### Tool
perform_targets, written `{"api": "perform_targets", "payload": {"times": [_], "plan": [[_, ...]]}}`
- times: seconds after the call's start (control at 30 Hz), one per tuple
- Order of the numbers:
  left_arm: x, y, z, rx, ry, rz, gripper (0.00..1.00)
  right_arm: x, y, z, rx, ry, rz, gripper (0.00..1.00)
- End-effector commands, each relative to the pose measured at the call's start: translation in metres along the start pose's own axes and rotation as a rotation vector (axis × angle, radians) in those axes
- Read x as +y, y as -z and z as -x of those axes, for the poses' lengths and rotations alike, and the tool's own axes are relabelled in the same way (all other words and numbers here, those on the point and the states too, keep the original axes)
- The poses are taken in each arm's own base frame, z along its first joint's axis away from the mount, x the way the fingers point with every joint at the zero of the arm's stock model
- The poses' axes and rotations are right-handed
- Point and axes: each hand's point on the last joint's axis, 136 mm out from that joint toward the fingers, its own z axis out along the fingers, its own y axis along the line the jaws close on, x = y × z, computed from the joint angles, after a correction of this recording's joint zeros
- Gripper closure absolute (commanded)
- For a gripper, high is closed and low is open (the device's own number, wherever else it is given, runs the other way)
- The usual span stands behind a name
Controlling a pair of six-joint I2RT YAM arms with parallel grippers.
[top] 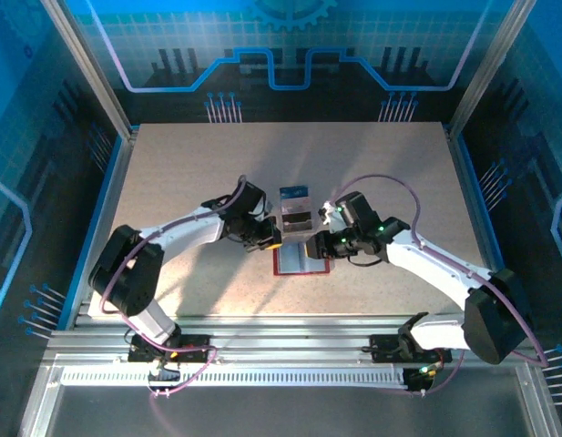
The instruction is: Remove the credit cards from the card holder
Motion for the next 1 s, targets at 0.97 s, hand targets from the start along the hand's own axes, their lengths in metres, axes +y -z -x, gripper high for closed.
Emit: {"api": "perform_targets", "payload": {"times": [0.97], "plan": [[-0.017,0.043,0.002,-0.108,-0.014,-0.015,0.97,0.031,-0.095,0.007,0.194,-0.155,0.126,0.59]]}}
